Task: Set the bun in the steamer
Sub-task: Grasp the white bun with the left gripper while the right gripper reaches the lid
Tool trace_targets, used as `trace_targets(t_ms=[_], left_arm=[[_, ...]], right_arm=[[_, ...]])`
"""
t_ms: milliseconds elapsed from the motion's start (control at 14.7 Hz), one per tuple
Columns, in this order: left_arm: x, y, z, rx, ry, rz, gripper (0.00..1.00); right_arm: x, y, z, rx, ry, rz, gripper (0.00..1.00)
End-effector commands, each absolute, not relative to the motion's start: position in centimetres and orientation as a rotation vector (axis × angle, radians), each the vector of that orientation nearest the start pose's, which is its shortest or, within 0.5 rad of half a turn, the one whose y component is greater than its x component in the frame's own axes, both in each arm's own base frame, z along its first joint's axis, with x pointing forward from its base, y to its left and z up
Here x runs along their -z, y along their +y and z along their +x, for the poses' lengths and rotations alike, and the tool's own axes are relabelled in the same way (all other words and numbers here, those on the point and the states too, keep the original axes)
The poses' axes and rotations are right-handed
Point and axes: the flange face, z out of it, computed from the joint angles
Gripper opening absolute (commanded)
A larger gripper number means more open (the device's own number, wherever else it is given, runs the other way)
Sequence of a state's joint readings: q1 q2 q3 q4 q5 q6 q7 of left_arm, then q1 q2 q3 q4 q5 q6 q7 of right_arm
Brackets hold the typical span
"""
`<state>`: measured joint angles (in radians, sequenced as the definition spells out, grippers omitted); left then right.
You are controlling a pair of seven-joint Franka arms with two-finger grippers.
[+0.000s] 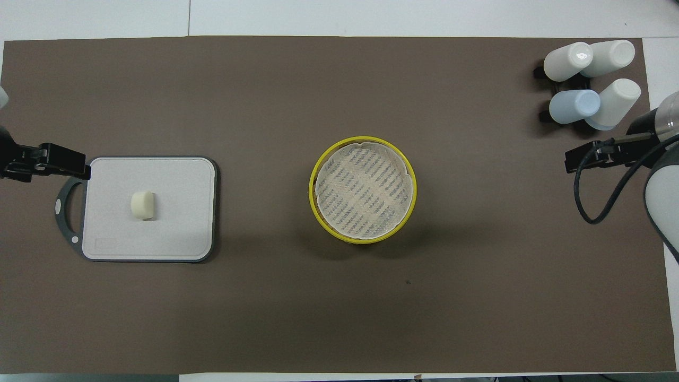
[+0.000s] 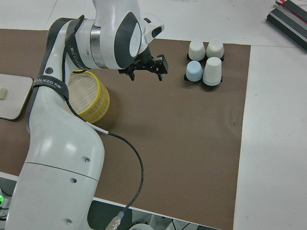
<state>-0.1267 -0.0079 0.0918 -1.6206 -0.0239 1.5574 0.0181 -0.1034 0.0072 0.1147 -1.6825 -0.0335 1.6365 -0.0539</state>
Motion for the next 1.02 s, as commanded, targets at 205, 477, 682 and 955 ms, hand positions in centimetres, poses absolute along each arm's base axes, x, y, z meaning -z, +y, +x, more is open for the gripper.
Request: trace_targets(t_ms=[205, 477, 682, 955], left_arm=[[-60.4, -2.4, 54.5, -0.073, 0.096, -3.145, 1.00], [-60.2, -2.2, 54.5, -0.073, 0.092, -3.146, 1.00], [-57.3, -1.8, 53.3, -0.037, 0.084, -3.153, 1.00], [-49.0, -1.6, 51.9, -0.013, 0.132, -3.155, 1.00]], right_arm=[[-57.1, -0.2, 55.4, -0.112, -0.130, -3.149, 1.00], [-57.1, 1.6, 56.0, -0.068, -0.129, -3.152, 1.00], [-55.9, 5.1, 57.0, -0.049, -0.100, -3.151, 1.00], [-54.6, 15.5, 57.6, -0.030, 0.038, -3.148, 0.99]])
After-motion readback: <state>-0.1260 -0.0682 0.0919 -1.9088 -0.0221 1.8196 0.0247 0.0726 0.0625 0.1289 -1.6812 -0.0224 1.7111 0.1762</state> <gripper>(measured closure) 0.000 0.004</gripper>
